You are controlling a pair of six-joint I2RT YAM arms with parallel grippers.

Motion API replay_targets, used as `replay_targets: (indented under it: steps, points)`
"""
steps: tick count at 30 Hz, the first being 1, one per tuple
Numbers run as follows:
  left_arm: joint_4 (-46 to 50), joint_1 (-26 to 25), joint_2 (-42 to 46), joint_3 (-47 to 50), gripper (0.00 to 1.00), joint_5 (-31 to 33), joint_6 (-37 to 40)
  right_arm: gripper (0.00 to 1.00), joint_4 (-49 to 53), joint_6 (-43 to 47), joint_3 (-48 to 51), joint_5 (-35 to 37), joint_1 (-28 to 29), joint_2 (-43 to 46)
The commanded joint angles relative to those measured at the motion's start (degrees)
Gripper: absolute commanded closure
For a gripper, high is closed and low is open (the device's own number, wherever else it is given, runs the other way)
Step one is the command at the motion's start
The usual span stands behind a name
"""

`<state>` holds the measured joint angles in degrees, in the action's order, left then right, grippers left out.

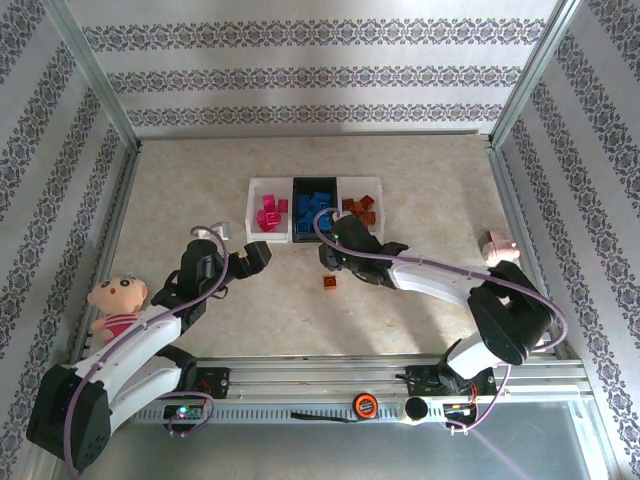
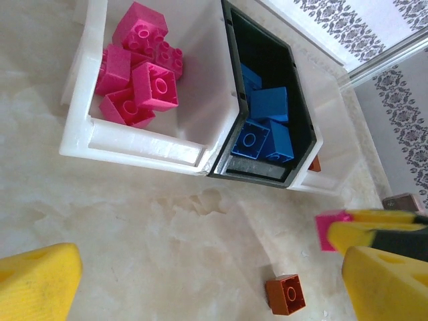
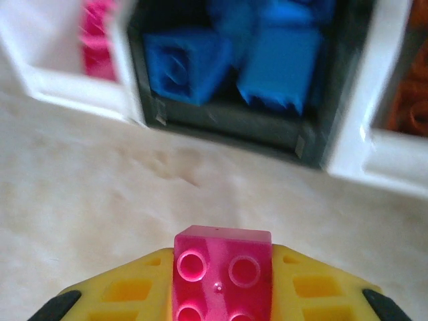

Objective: Sort the legos into containers by color
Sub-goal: Pick up the lego from the center of the table, then place the lego in the container.

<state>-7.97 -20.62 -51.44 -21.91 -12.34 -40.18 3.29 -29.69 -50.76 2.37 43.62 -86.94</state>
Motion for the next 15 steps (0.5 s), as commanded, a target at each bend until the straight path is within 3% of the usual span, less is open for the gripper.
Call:
replay_targets:
  steps: [1, 15]
  points:
    - [2.07, -0.61, 2.78, 0.82, 0.0, 1.46, -0.22, 0.74, -0.67, 3.91, -5.91, -5.27, -0.34, -1.09]
    - [8.37, -0.56, 9.75, 0.26, 0.0, 2.69, 0.76, 0.73, 0.21, 3.59, -38.5, -10.9, 0.59, -28.02]
